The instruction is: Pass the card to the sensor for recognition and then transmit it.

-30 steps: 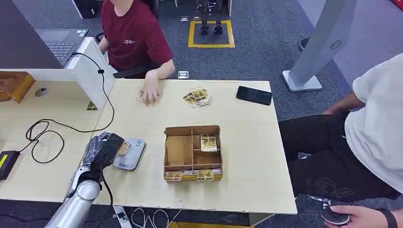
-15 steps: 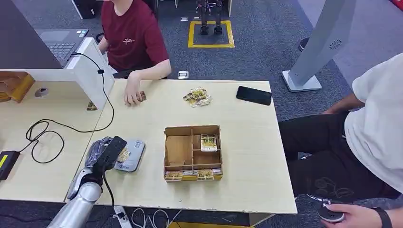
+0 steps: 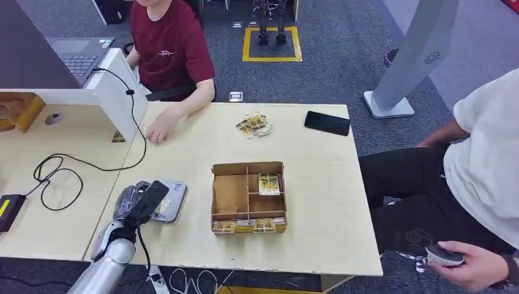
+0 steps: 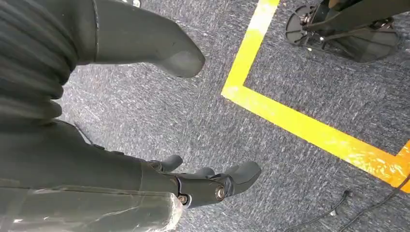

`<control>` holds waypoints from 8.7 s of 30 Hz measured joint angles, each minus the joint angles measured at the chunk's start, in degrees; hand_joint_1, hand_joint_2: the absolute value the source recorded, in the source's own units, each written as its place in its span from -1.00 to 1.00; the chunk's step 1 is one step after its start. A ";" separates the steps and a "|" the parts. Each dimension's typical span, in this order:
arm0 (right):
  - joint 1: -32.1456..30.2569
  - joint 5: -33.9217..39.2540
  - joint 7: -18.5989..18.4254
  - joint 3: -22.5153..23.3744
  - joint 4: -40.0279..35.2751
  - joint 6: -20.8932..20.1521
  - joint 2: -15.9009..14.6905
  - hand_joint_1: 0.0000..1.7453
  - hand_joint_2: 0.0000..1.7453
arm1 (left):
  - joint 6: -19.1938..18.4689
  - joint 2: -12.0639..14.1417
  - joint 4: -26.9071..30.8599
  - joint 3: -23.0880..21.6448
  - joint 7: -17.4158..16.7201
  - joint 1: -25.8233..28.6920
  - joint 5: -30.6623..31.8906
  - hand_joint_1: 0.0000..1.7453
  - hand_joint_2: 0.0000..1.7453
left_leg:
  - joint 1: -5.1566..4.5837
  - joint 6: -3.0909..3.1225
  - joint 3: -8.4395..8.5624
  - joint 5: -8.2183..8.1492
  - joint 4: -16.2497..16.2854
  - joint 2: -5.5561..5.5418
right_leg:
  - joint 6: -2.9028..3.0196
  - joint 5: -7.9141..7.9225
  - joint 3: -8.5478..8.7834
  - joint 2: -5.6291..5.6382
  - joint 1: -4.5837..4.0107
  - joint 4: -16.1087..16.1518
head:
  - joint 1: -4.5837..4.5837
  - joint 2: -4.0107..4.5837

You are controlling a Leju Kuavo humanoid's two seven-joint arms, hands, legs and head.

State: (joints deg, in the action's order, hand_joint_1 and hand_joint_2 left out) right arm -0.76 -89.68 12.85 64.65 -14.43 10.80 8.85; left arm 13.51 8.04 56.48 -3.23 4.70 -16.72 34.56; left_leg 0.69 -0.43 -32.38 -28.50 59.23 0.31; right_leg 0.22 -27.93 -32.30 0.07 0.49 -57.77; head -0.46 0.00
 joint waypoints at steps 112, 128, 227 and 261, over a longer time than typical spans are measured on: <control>0.20 0.00 0.26 -1.01 0.39 0.83 -0.72 -1.00 1.00 | 18.99 6.16 34.27 -29.42 15.27 13.49 25.88 -1.00 1.00 | -0.01 0.00 -0.05 0.00 0.00 0.02 | -0.01 -0.01 -0.08 0.01 0.03 -0.02 | 0.00 0.00; 0.09 0.00 0.61 -0.59 0.02 0.79 -0.59 -1.00 1.00 | 20.35 3.24 24.02 -32.37 5.71 11.13 33.11 -1.00 1.00 | -0.02 0.00 -0.05 0.00 0.00 0.02 | 0.00 0.00 -0.08 0.02 0.03 -0.02 | 0.00 0.00; 0.82 0.00 0.61 -0.63 -0.46 2.62 0.24 -1.00 1.00 | 15.43 -4.11 18.25 -21.29 -2.06 -13.87 23.39 1.00 1.00 | -0.03 0.08 -0.05 0.15 0.03 0.01 | -0.04 0.15 -0.08 0.00 0.04 -0.04 | 0.00 0.00; 1.06 0.00 0.17 -1.49 0.63 2.67 -0.46 -1.00 1.00 | 24.16 -3.84 10.79 -15.91 -4.13 -14.85 24.20 -1.00 1.00 | -0.03 0.08 -0.10 0.15 0.01 0.04 | -0.04 0.16 -0.08 0.02 0.03 -0.06 | 0.00 0.00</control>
State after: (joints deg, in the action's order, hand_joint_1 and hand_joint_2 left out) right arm 0.30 -89.68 13.03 63.17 -13.79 13.46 8.39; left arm 37.66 4.20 67.27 -19.14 0.57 -31.57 58.75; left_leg 0.66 -0.35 -32.48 -28.35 59.25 0.34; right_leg 0.18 -27.77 -32.37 0.09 0.52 -57.83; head -0.46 0.00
